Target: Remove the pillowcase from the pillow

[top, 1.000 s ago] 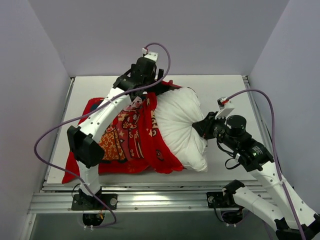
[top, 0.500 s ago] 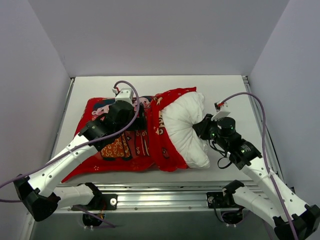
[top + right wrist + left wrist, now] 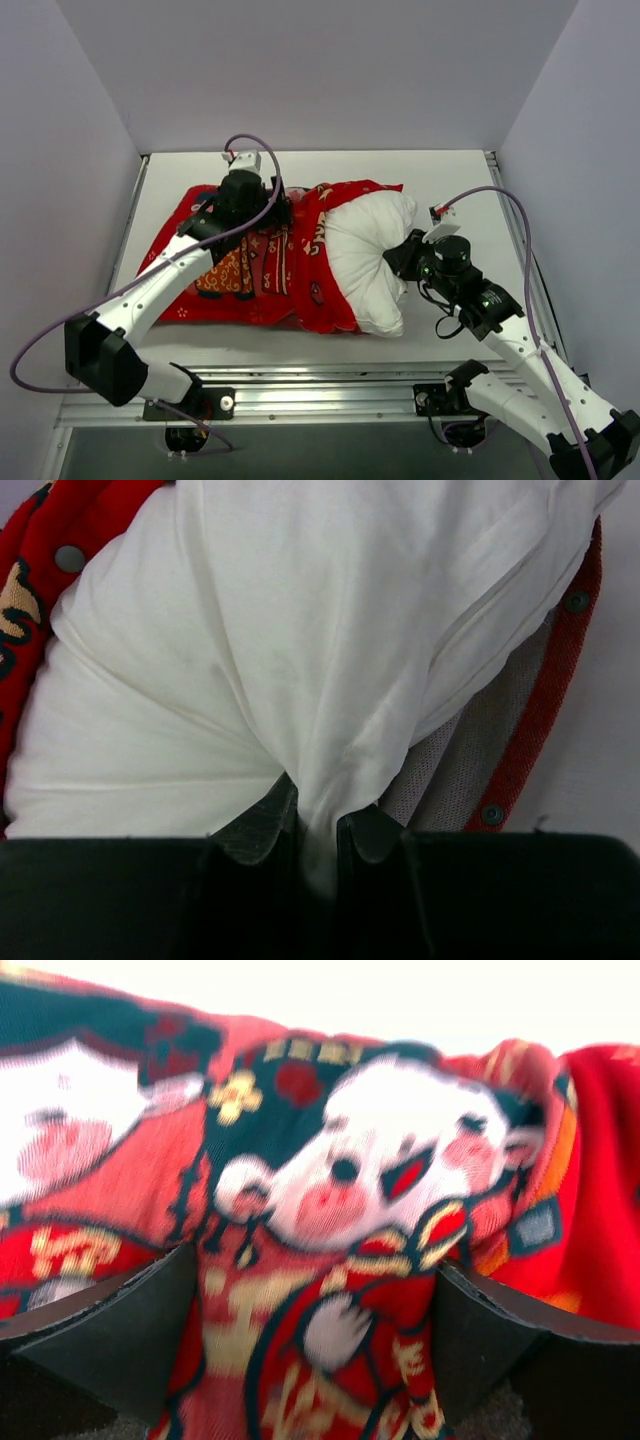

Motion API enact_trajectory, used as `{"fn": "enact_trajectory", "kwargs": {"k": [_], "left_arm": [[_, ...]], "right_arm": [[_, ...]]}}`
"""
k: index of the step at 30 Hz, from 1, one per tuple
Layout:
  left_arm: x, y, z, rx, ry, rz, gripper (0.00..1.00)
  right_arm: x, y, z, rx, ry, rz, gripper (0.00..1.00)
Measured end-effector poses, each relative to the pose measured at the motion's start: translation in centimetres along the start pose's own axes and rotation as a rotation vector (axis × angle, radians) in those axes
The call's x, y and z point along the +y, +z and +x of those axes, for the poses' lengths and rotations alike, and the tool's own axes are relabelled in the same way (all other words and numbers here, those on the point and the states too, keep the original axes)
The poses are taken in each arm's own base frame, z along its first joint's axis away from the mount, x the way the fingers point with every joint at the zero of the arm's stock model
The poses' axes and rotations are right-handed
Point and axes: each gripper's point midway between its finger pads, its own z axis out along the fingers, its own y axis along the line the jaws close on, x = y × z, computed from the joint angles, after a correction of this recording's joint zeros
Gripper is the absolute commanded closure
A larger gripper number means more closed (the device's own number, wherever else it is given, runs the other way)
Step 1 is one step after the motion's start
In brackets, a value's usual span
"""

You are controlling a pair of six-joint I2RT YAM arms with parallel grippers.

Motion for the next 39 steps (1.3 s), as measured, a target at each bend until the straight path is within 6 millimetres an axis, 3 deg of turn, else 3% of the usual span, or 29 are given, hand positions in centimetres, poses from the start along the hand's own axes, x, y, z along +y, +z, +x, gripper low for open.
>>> {"fn": "enact_trajectory", "kwargs": {"k": [5,9,13,19,23,26,30,33,34,37,39], "left_arm": [[-2.4,1.4,-2.8,-0.028,0.037,0.072,0.04],[-3.6,0.1,-2.4,-0.028,0.051,0.144,0.06],[-4.3,-3.7,-0.3,0.004,0.062,0.257,0.06],[-5.6,-12.8,1.4,0.004,0.058,0.472,0.06],[-7.5,-16.1,3.8,0.057,0.058,0.591,0.06],[-8.7,-15.8,7.4,0.157,0.07,0.613,0.06],[-9.3,-13.5,12.9,0.301,0.118,0.54,0.03],[-9.6,-12.8,14.3,0.323,0.135,0.503,0.0],[-9.7,-12.6,14.5,0.322,0.14,0.494,0.06],[-9.9,-12.1,14.7,0.31,0.143,0.471,0.11],[-9.9,-11.5,14.9,0.307,0.133,0.447,0.22]], "right_arm": [[0.6,0.0,0.0,0.005,0.027,-0.027,1.0],[1.1,-0.1,0.0,0.007,0.041,-0.049,1.0],[1.5,0.1,0.0,0.011,0.048,-0.064,1.0],[1.5,1.6,0.1,0.017,0.048,-0.061,1.0],[1.7,2.7,0.3,0.026,0.045,-0.066,1.0],[2.0,3.4,0.5,0.03,0.042,-0.07,1.0],[2.2,3.7,0.6,0.035,0.036,-0.074,1.0],[2.0,4.1,1.0,0.048,0.03,-0.063,1.0],[1.9,4.2,1.1,0.051,0.029,-0.059,1.0],[1.7,4.5,1.3,0.054,0.029,-0.046,1.0],[1.6,4.5,1.3,0.054,0.027,-0.041,1.0]]}}
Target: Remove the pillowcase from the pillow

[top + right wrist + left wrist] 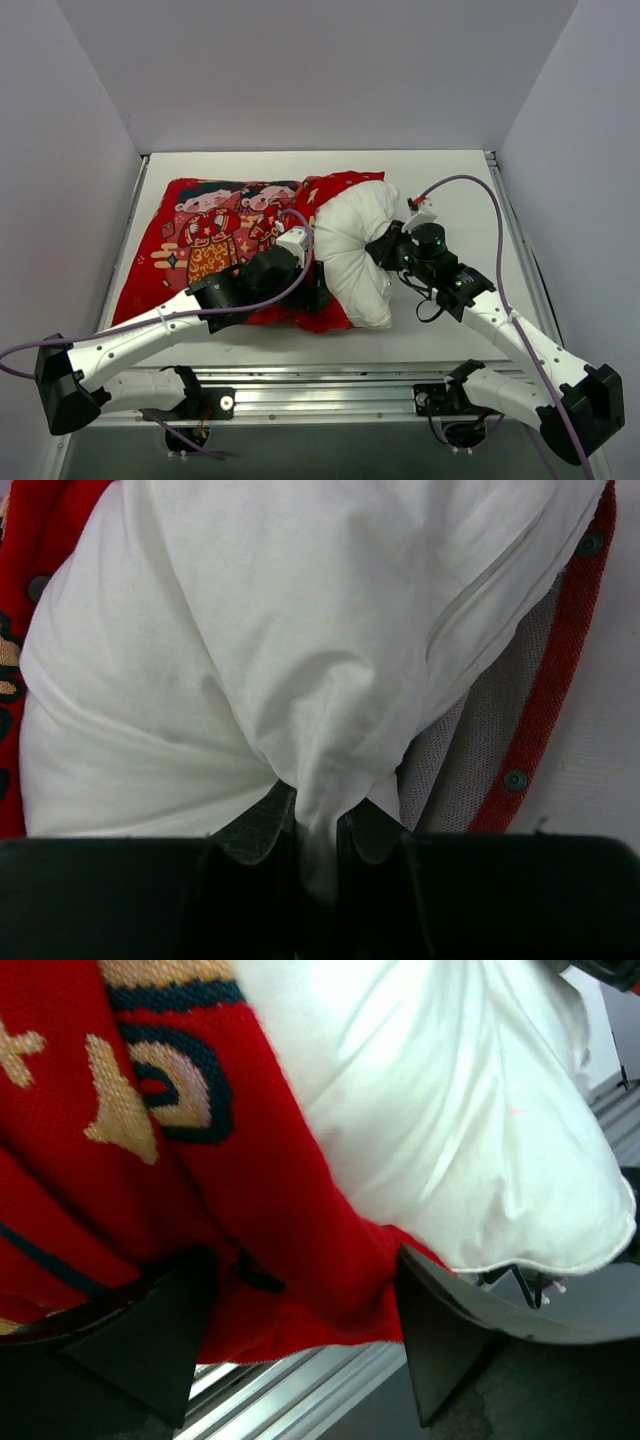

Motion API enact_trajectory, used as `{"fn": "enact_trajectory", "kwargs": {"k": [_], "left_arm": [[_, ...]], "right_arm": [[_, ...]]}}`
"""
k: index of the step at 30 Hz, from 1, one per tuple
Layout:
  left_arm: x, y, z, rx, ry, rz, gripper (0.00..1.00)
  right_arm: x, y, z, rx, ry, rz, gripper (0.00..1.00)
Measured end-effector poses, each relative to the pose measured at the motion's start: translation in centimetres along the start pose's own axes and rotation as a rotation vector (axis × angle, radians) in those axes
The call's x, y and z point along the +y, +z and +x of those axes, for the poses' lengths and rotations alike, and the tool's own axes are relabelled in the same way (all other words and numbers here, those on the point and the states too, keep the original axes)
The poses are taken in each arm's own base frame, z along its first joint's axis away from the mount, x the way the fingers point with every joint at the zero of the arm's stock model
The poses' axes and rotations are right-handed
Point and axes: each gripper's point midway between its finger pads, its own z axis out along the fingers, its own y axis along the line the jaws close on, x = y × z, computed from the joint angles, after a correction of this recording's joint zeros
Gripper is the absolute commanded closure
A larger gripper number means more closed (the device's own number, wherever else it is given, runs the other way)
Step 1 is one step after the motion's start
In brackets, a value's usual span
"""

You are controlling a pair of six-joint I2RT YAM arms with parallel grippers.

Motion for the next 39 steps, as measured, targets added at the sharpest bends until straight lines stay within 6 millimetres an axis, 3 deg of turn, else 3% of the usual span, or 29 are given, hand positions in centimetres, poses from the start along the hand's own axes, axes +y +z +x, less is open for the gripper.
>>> {"fn": "enact_trajectory", "kwargs": {"k": [1,2,4,5,7,11,16,21,29,34,38,39], "left_arm": [[0.2,0.3,0.1,0.001,-0.003,-0.013,0.29],[0.4,0.6,0.2,0.003,-0.005,-0.027,0.47],[0.9,1.1,0.4,0.008,-0.013,-0.057,0.7],[1.2,1.4,0.5,0.011,-0.015,-0.072,0.89],[1.7,1.6,0.7,0.013,-0.014,-0.103,0.97],[2.8,0.8,-0.2,-0.004,0.008,-0.185,0.98],[4.1,-1.0,-3.4,-0.09,0.005,-0.302,0.98],[7.3,-2.0,-4.9,-0.127,-0.025,-0.437,0.98],[10.2,-3.3,-6.9,-0.195,-0.1,-0.515,0.97],[13.0,-3.8,-8.2,-0.225,-0.161,-0.582,0.9],[14.1,-2.3,-8.2,-0.229,-0.181,-0.6,0.82],[14.3,-1.7,-8.0,-0.233,-0.191,-0.595,0.75]], "right_arm": [[0.0,0.0,0.0,-0.001,-0.001,0.001,1.0],[0.0,0.0,0.0,-0.002,-0.001,0.003,1.0],[-0.1,0.0,-0.2,-0.006,-0.002,0.01,1.0],[-0.1,0.0,-0.3,-0.008,-0.004,0.016,1.0],[-0.1,-0.3,-0.5,-0.003,-0.013,0.031,1.0],[0.6,-1.2,-2.4,-0.005,-0.042,0.064,1.0],[1.5,-3.0,-7.1,-0.046,-0.007,0.055,1.0],[-1.1,-5.3,-12.0,-0.097,0.085,0.111,1.0],[-2.7,-5.9,-12.3,-0.021,0.219,0.099,1.0],[-0.6,-6.1,-11.9,0.028,0.253,-0.008,1.0],[0.7,-6.1,-11.7,0.049,0.247,-0.085,1.0],[0.7,-6.1,-11.6,0.05,0.243,-0.092,1.0]]}}
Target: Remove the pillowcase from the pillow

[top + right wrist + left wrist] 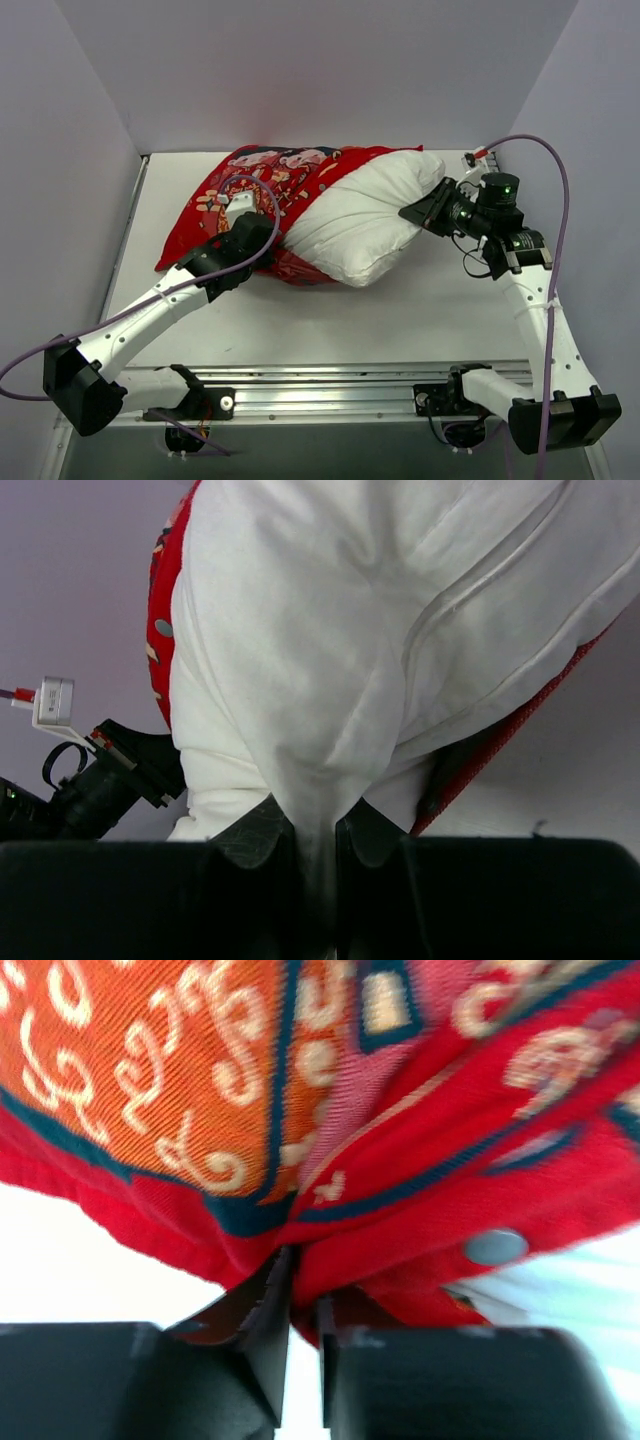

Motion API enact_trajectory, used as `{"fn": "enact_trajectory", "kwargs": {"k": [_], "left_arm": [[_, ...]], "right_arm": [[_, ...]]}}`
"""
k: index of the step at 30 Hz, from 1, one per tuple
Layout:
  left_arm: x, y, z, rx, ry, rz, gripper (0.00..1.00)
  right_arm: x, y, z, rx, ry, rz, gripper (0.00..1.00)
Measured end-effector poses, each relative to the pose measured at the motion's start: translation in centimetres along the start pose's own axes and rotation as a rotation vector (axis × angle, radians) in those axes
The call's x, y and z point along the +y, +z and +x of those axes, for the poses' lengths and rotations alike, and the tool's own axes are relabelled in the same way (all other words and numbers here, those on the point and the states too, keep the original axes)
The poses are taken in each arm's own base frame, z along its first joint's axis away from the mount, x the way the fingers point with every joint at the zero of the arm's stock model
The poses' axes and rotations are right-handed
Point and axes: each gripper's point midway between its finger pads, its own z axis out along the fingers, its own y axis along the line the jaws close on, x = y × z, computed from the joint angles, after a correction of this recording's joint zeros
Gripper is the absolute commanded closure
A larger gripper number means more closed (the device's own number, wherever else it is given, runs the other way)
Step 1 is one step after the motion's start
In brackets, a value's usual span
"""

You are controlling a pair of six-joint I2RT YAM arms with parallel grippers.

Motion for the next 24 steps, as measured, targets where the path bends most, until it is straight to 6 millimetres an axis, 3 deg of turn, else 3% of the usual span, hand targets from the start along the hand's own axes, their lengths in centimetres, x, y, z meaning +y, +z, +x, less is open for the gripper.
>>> {"fn": "enact_trajectory", "kwargs": {"k": [3,8,15,20,24], "left_arm": [[0.1,1.3,1.4,0.008,-0.035,0.018,0.7],[1.0,1.5,3.1,0.023,-0.065,0.062,0.37],[1.9,1.9,5.4,0.071,-0.107,0.078,0.2],[1.5,2.7,7.6,0.138,-0.137,0.109,0.03],[1.1,2.7,7.4,0.149,-0.154,0.138,0.05]], "right_arm": [[-1.0,0.1,1.4,0.014,-0.022,0.015,1.0],[-3.1,0.2,6.1,0.078,-0.06,0.069,1.0],[-8.1,0.8,12.7,0.189,-0.06,0.214,1.0],[-9.9,0.9,13.9,0.21,-0.07,0.289,0.73],[-10.3,0.8,13.5,0.223,-0.103,0.33,0.56]]}}
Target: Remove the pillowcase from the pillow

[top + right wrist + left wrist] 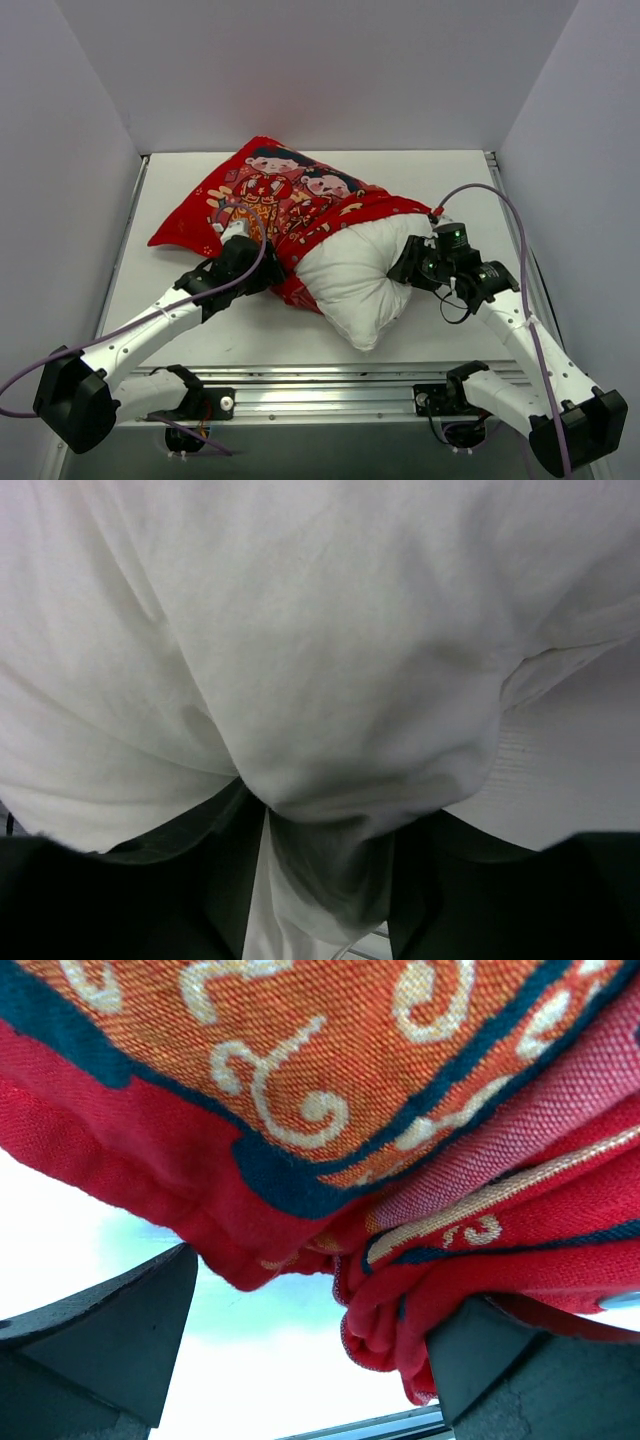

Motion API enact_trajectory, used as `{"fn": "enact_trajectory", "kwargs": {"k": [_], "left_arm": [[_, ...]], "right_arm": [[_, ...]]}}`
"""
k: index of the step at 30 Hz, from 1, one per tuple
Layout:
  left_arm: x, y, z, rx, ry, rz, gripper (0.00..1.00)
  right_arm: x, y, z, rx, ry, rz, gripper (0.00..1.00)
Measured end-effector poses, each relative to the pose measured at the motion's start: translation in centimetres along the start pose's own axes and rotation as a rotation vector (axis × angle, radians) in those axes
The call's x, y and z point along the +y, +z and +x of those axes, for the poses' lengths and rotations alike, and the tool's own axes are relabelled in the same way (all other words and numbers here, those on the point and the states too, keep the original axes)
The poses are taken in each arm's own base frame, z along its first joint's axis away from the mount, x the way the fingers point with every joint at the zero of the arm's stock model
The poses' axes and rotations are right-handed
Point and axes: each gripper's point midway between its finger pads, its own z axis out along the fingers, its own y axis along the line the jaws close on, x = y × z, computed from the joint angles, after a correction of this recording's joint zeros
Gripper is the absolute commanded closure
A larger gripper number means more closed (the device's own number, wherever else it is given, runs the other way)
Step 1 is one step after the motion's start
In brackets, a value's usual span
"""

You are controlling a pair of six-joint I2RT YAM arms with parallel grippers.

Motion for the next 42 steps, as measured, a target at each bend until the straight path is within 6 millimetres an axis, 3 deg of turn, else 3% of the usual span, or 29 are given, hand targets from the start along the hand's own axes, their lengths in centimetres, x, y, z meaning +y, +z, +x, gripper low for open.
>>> {"fn": "enact_trajectory", "kwargs": {"k": [4,8,13,16,19,21,24,27,30,31,34,36,42], "left_arm": [[0.5,0.2,-0.5,0.008,-0.029,0.0,0.05],[0.9,0.4,-1.0,0.003,-0.045,-0.009,0.05],[0.8,0.6,-0.6,0.015,-0.048,0.0,0.05],[1.2,0.8,0.0,0.029,-0.05,-0.003,0.05],[1.4,0.9,0.3,0.032,-0.052,-0.006,0.05],[1.4,0.8,0.3,0.031,-0.056,-0.004,0.05],[1.4,0.8,0.3,0.029,-0.06,-0.003,0.05],[1.4,0.8,0.3,0.029,-0.062,-0.002,0.05],[1.3,0.8,0.2,0.027,-0.062,0.002,0.05],[1.3,0.8,0.2,0.026,-0.062,0.002,0.05],[1.6,1.0,0.1,0.026,-0.059,-0.008,0.05],[2.0,1.1,0.0,0.03,-0.047,-0.024,0.05],[4.5,1.4,-0.3,0.063,0.01,-0.152,0.05]], "right_arm": [[1.0,-0.9,-1.0,-0.002,-0.041,-0.002,0.4],[2.8,-2.7,-3.3,-0.046,-0.088,-0.027,0.3],[6.2,-6.0,-8.3,-0.18,-0.159,-0.078,0.18],[7.9,-6.7,-11.2,-0.249,-0.194,-0.09,0.11],[8.7,-5.1,-13.6,-0.268,-0.217,-0.081,0.07],[9.1,-2.8,-15.0,-0.252,-0.226,-0.072,0.0],[8.7,2.5,-16.2,-0.201,-0.239,-0.051,0.0],[7.0,8.1,-15.5,-0.124,-0.239,-0.013,0.0],[5.3,11.6,-13.7,-0.062,-0.254,0.004,0.39],[5.0,12.0,-13.3,-0.056,-0.26,0.004,0.64],[5.3,11.5,-12.0,-0.062,-0.288,-0.021,0.93],[5.9,10.1,-10.2,-0.069,-0.315,-0.048,1.0],[9.2,4.4,-3.0,-0.038,-0.427,-0.144,1.0]]}}
